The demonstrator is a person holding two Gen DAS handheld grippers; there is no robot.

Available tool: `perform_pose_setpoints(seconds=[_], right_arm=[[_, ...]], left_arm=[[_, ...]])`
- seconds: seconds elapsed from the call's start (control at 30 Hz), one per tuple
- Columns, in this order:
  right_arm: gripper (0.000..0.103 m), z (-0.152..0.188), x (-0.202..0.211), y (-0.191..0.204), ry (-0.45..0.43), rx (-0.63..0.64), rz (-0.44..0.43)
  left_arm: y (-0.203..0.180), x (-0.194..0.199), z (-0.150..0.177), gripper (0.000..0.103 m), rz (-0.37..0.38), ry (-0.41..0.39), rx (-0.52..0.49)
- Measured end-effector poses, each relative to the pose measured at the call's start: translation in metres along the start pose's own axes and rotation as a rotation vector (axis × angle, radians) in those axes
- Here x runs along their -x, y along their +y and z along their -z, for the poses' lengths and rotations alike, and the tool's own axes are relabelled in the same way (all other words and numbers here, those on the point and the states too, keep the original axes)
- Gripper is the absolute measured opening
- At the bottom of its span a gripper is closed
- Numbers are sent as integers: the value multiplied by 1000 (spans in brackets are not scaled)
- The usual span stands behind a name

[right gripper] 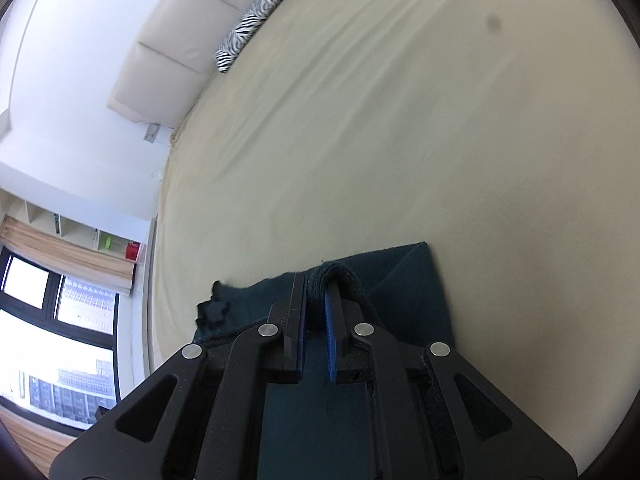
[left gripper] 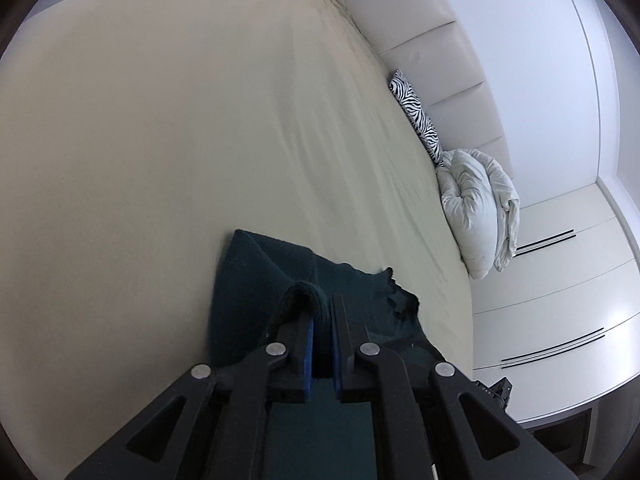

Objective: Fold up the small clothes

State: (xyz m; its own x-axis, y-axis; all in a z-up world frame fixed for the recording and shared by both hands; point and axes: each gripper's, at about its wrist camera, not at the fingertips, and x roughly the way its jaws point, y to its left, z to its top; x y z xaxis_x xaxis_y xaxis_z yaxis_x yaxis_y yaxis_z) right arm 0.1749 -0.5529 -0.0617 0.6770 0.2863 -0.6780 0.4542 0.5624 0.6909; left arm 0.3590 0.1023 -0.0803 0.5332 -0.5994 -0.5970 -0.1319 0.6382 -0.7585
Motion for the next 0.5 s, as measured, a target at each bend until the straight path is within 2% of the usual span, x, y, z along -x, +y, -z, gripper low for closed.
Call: perform_pose_setpoints(seconds=[0.03,0.07,0.1,0.13,0.17,0.33,0.5], right_arm=[[13,-2,-8,-3,10,-7,26],[24,0,-12,-6,4,-7,38],[39,1,-12,-9,-13,-4,43],[49,3,-10,-11,-35,1,46],[59,4,-6,-14,-58,4,46],[59,13,14,-21,-74,29,37],[59,48,44,-12,-79,172,87]], left_arm=[[2,-6,0,18,-24,11,0],[5,-7,2,40,-34,15,3],[6,-4,5,53,-38,7,5],[6,1,8,63,-34,-16,3],[7,7,10,66,-32,-32,-2],[6,40,27,66,-18,-83,-31],[4,56,59,65,-102,-109,-134]])
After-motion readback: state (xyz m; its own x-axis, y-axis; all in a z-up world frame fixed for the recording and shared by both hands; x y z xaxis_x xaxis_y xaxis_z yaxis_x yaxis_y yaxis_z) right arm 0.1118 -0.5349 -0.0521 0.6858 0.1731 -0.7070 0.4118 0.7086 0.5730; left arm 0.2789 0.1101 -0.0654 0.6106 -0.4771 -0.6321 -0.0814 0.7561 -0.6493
